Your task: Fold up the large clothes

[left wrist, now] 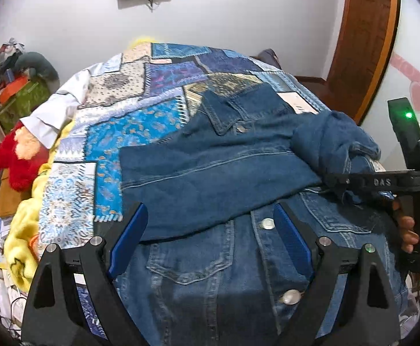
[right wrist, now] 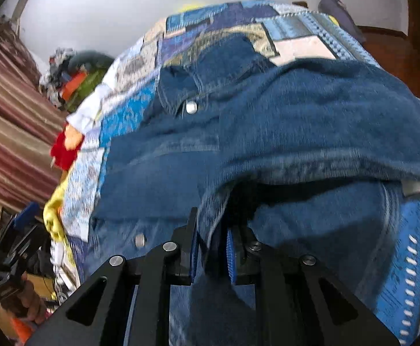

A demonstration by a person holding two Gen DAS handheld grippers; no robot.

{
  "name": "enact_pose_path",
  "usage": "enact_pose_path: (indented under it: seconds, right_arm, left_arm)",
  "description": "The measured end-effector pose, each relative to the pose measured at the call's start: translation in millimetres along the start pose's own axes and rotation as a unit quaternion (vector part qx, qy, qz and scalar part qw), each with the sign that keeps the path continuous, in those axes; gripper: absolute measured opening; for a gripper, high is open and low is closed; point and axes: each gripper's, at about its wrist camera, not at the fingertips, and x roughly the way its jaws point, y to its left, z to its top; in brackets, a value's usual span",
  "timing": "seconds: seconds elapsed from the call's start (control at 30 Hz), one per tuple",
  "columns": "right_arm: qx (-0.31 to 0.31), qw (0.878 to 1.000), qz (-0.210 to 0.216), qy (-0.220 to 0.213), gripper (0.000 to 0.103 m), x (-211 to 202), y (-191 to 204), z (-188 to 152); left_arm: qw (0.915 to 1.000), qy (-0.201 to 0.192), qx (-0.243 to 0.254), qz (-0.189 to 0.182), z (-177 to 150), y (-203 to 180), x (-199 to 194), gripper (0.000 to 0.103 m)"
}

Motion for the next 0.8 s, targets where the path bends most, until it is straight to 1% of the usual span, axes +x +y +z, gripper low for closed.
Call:
enact_pose_path:
  seconds: [0.1,0.17,0.23,0.37,0.5,0.63,0.67,0.7,0.77,0.8]
  right_arm:
    - [-0.009,1.0,0.004,0.005,0.013,-14.6,-5.3,-10.4]
    - [-0.012,1.0,0.008,-0.004,0.013,-30.6,-12.2,-17.0]
    - [-0.013,1.0,0.01,-0.016,0.013,-47.2,-20.1,-23.1]
    - [0.0,0.999,0.02,-0.036,0.013,-79.1,-42.1,-31.4]
    - [0.009,0.998,0.02,-0.059,0.013,-102.0,-59.2,-38.9]
    - [0.027,0.996,0.021,-0.082,0.013,-117.1,-79.7,-49.0]
    - [0.032,0.996,0.021,-0.084,0.013,-117.8,-84.9,-49.6]
    - [0.037,0.996,0.022,-0.084,0.013,-116.6,-89.4,-50.6]
    - [0.048,0.996,0.018,-0.077,0.013,-110.4,-97.6,-53.7]
    - [0.048,0.996,0.016,-0.072,0.013,-106.8,-99.0,-55.3]
  left_arm:
    - [0.9997,-0.002,0.015,-0.016,7.0,-19.0,-0.3,0.089]
    - [0.9992,-0.006,0.031,-0.025,12.9,-33.5,-1.8,0.089]
    - [0.9978,-0.009,0.058,-0.032,24.1,-55.5,-2.1,0.089]
    - [0.994,-0.007,0.097,-0.049,45.3,-95.6,3.6,0.089]
    - [0.9866,-0.004,0.135,-0.092,68.9,-146.0,11.1,0.089]
    - [0.9771,0.006,0.18,-0.114,84.4,-195.7,27.1,0.089]
    - [0.9754,0.013,0.186,-0.118,86.0,-204.0,32.1,0.089]
    - [0.973,0.033,0.191,-0.126,87.9,-216.3,43.6,0.089]
    - [0.9693,0.059,0.194,-0.139,87.8,-228.8,59.8,0.089]
    - [0.9683,0.074,0.195,-0.137,86.0,-233.0,70.9,0.089]
